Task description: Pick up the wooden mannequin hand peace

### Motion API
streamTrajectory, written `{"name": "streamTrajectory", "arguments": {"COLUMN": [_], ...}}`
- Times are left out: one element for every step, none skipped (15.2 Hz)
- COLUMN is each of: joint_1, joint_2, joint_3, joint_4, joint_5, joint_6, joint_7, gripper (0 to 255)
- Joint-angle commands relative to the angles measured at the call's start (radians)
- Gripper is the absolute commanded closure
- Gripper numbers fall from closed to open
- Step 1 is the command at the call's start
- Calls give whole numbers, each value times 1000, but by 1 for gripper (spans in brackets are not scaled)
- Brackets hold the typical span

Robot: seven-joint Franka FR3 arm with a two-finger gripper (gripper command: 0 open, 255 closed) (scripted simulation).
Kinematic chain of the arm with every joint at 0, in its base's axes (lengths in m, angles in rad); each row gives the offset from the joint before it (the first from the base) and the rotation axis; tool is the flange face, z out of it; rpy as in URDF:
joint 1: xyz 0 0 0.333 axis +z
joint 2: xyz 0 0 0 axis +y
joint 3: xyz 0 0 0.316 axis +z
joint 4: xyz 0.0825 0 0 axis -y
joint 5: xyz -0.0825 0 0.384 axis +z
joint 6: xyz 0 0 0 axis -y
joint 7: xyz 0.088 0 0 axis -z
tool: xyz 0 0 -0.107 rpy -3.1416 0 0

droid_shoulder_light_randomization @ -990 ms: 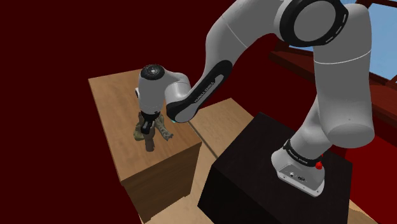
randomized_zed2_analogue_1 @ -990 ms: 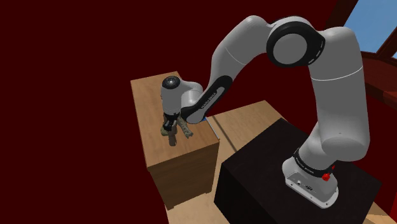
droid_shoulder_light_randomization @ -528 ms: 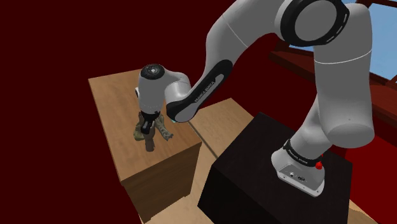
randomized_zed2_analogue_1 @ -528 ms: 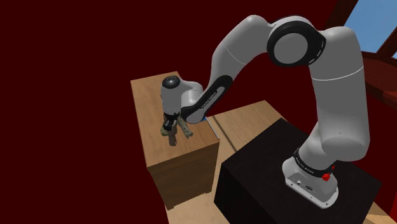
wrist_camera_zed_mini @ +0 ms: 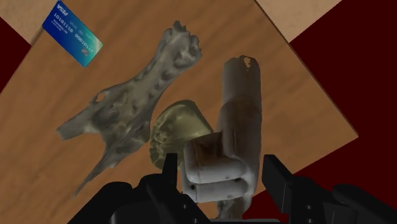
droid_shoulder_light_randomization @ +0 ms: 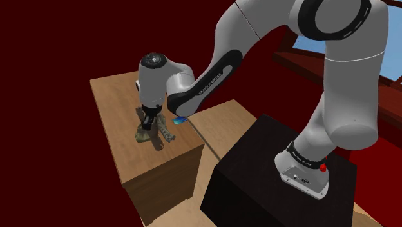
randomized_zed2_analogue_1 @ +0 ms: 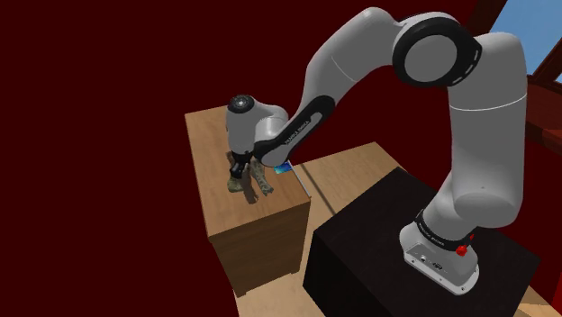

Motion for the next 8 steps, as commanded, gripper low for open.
{"name": "streamTrajectory", "arguments": {"joint_1": [-9,-12,-15,-18,-22,-25,-25,-25], "joint_2": [-19,-29,-39,-49,-58,-68,-69,-69], "joint_3": [11,16,21,25,30,34,35,35], "joint_4": [2,1,1,0,1,1,1,1], "joint_5": [16,23,30,38,45,52,53,53], "joint_6": [-20,-28,-37,-46,-55,-64,-65,-65], "joint_7": [-16,-23,-29,-36,-42,-49,-50,-50], "gripper": [255,255,255,255,255,255,255,255]}}
